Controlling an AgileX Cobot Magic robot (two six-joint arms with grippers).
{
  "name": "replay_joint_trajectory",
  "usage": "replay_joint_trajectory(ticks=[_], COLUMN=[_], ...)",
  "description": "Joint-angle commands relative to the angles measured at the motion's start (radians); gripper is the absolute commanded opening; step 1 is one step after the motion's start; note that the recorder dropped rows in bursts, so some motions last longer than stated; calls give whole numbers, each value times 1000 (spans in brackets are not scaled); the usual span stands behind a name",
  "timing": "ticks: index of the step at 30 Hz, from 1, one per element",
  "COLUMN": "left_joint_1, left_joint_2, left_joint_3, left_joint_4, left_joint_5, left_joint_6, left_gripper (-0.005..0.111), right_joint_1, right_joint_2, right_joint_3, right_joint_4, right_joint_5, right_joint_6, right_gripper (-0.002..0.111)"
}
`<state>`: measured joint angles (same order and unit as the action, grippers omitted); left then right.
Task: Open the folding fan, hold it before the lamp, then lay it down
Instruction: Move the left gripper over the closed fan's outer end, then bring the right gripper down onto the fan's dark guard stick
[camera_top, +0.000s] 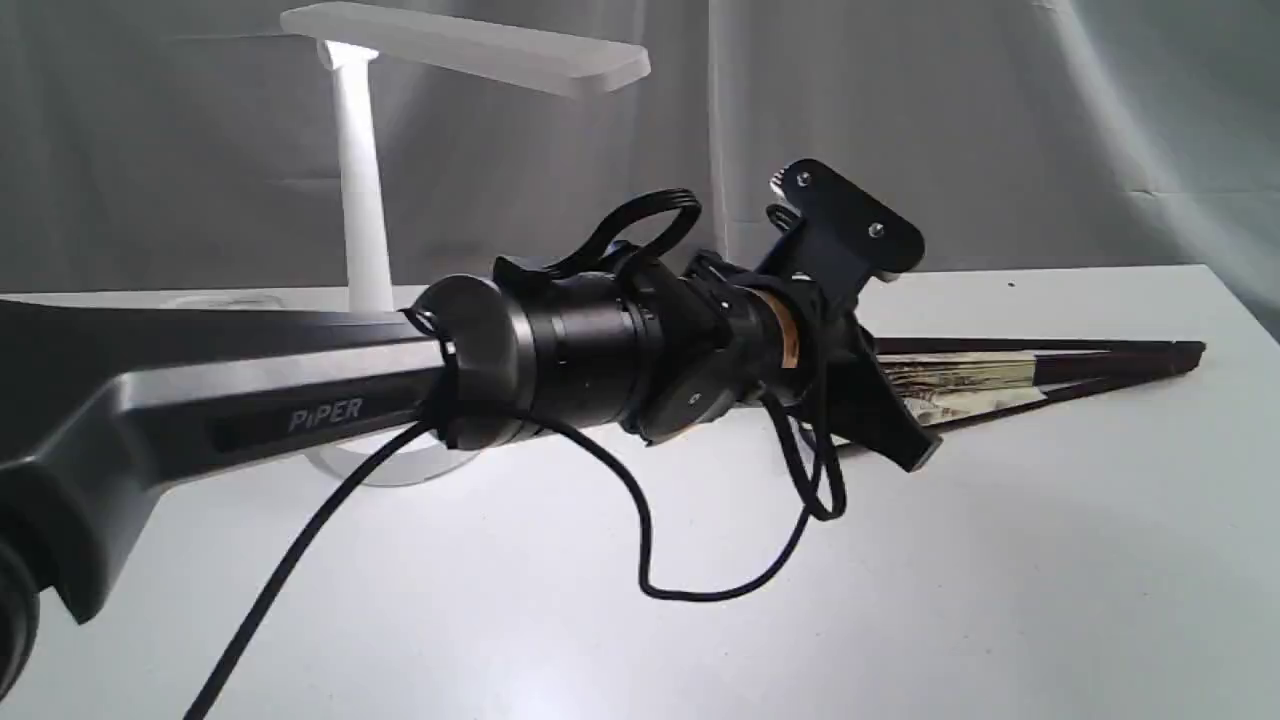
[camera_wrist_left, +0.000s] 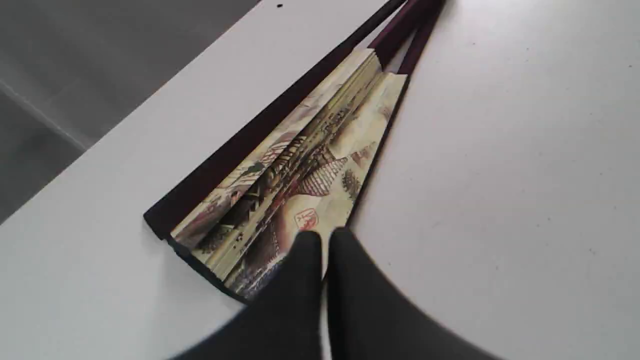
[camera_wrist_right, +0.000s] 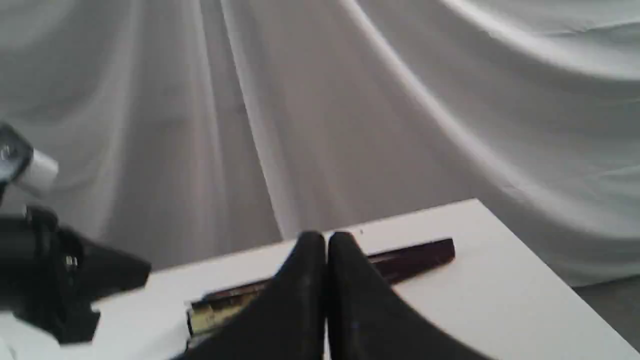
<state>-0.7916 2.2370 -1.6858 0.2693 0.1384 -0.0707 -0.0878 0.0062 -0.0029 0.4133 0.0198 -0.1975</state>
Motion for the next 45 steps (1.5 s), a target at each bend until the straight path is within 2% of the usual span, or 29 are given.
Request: replay_joint_trajectory(ticks=[1,4,11,16,20,23,26,33,37,41,45], left_joint_1=[11,13,13,13,13,13,13,13,13,13,13], left_joint_2=[-2,-18,-61,-78,-93,-109,-119,-121,-121,-121,-121], left_joint_3=[-5,6,81,118,130,136,136,136,136,136,136], left_joint_4=[2,2,-2,-2,-2,-2,-2,32,32,32,32], left_joint_5=[83,125,48,42,41,49,52,100,105,101,101], left_joint_6=[-4,17,23,22,19,19,24,26,26,26,22], left_gripper=[0,0,0,0,0,0,0,0,0,0,0], right_joint_1=[-1,-1,-1,-1,-1,-1,-1,39,59,72,78], right_joint_2=[-1,-1,106,369,587,788,983,1410,1596,1741,1878], right_joint_3=[3,3,-41,-125,-242,-360,-496,-841,-1063,-1300,-1544], right_joint_4=[122,179,145,144,85,-20,-205,-335,-442,-423,-302], right_joint_5=[-65,-59,-40,-132,-139,-149,-140,7,173,362,595], right_joint_6=[-4,-4,-18,-33,-33,-33,-33,-64,-71,-133,-335], right_gripper=[0,0,0,0,0,0,0,0,0,0,0])
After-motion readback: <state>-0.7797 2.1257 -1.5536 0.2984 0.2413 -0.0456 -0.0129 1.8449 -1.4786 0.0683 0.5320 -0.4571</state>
